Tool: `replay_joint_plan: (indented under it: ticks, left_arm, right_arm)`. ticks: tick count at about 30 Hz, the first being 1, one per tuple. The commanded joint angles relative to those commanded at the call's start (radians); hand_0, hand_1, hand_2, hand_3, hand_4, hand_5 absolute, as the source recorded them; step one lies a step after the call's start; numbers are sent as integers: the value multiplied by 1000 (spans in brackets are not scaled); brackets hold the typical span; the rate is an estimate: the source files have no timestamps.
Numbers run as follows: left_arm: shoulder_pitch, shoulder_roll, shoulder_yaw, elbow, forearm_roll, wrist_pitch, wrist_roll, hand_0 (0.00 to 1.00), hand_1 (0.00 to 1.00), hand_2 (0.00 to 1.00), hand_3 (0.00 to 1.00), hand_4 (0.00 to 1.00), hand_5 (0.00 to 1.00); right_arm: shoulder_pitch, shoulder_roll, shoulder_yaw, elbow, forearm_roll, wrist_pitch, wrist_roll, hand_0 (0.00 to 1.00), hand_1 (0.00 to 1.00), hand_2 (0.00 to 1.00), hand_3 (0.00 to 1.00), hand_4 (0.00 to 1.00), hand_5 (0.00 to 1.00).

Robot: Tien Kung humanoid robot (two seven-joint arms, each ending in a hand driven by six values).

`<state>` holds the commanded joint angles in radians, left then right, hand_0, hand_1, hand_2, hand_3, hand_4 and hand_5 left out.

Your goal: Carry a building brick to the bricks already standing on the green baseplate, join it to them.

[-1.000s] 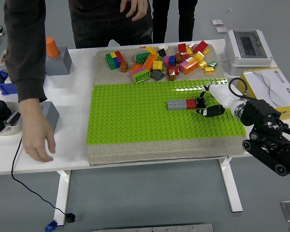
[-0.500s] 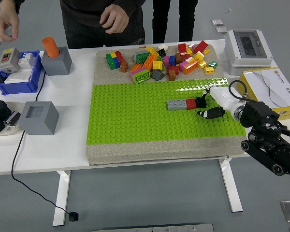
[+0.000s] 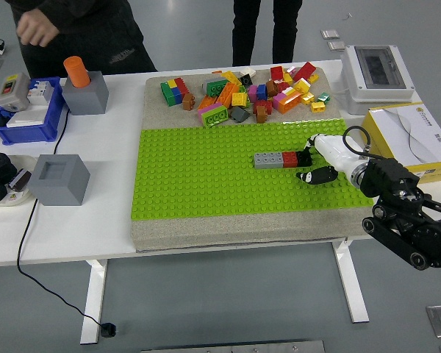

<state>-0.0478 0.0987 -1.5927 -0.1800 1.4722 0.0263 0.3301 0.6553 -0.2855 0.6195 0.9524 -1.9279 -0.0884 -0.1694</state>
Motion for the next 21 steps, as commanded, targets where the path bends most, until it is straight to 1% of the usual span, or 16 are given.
replay_joint_plan:
  ticks: [7, 12, 15, 20, 21]
  left_arm:
    - [0, -1, 2, 0, -1, 1, -1, 771, 758, 698, 551, 998, 763]
    - [1, -3, 5, 0, -6, 3, -1, 771, 758, 698, 552, 998, 763]
    - [2, -4, 7, 0, -9, 4, 0, 771, 758, 698, 552, 998, 765]
    - [6, -4, 14, 0, -17, 5, 0, 771, 758, 698, 552, 998, 765]
    - [7, -4, 16, 0, -19, 5, 0, 771, 758, 698, 552, 998, 771]
  right_arm:
    - [-1, 0, -3, -1, -2, -2, 1, 682, 819, 897, 646, 790, 425]
    - [-2, -4, 4, 9, -5, -14, 8, 682, 819, 896, 646, 786, 420]
    - [-5, -12, 24, 33, -9, -21, 11, 681, 817, 895, 645, 783, 419]
    - [-28, -34, 101, 113, -22, -34, 12, 681, 817, 895, 645, 783, 419]
    - [-35, -37, 122, 132, -27, -39, 13, 681, 817, 893, 657, 781, 418]
